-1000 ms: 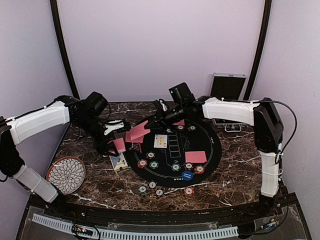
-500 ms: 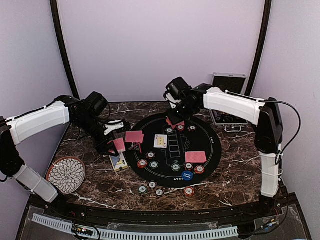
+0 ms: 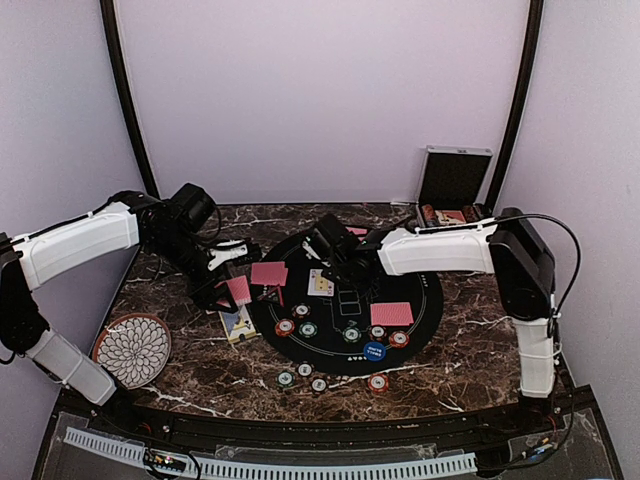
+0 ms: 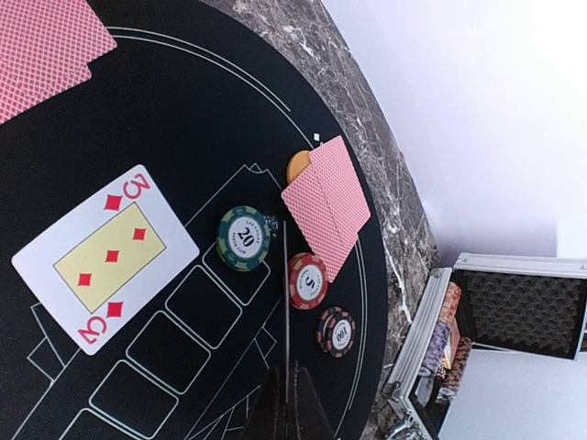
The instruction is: Distribute texas hold em gaming equipment
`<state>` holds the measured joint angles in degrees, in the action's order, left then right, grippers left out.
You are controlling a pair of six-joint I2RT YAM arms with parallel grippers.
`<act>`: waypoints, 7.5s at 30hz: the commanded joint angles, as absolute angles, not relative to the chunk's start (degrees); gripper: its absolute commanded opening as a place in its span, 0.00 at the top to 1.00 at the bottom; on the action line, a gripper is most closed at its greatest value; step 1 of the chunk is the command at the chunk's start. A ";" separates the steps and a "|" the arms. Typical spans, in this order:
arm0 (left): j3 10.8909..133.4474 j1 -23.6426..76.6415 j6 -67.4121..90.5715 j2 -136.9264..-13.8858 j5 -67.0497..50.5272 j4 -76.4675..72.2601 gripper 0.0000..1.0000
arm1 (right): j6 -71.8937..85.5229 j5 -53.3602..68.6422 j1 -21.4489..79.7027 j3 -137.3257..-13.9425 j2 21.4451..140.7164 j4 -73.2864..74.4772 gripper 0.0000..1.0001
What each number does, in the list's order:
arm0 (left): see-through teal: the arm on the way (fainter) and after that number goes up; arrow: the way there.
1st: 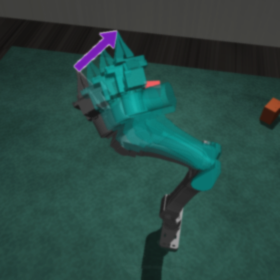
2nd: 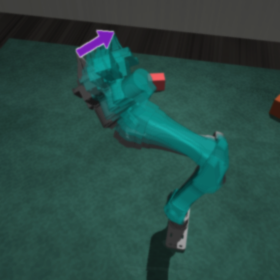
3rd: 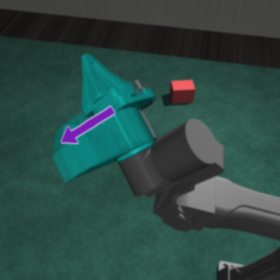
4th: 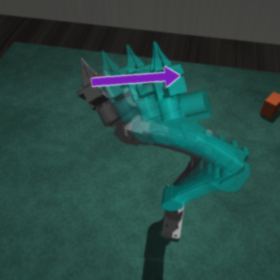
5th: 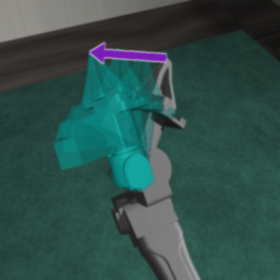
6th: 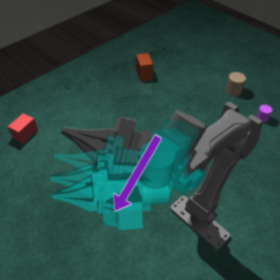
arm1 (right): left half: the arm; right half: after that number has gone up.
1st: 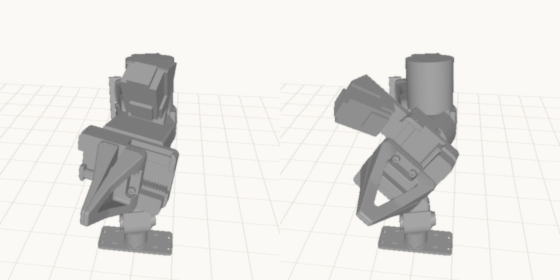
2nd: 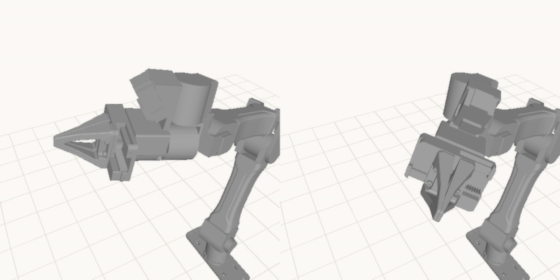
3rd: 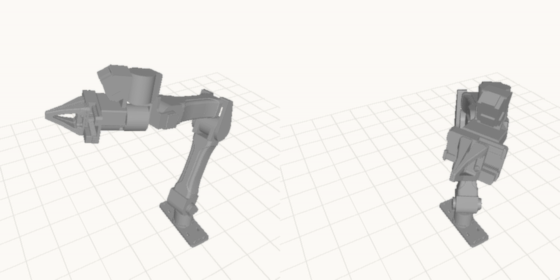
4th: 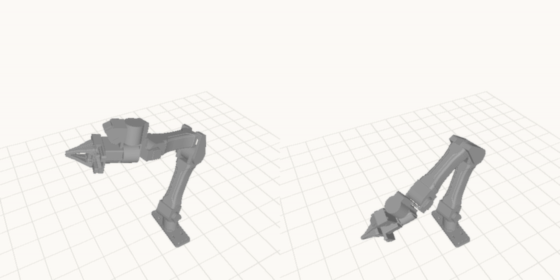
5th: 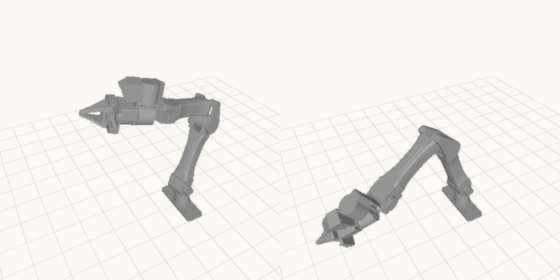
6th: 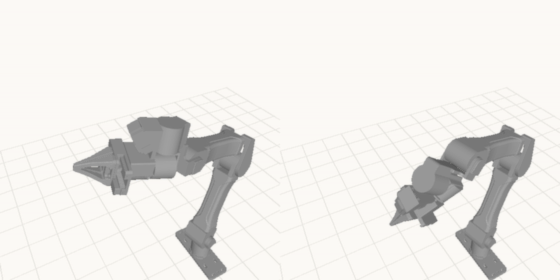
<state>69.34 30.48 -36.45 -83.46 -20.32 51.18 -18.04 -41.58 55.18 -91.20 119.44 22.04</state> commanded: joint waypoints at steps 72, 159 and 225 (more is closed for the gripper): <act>70.67 30.23 -37.25 -81.07 -21.82 53.70 1.00 | 31.97 22.26 45.38 -71.46 115.73 4.72 0.81; 70.76 30.23 -37.79 -80.52 -21.27 53.96 1.00 | 36.87 22.92 36.22 -82.97 119.70 1.21 0.64; 72.23 30.23 -37.59 -81.31 -21.82 51.64 1.00 | 79.68 52.08 53.44 -93.87 135.30 -31.01 0.26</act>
<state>70.50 30.48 -37.08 -82.59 -20.53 51.92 82.24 52.90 54.76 -96.92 137.99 -33.15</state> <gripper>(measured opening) 0.682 0.744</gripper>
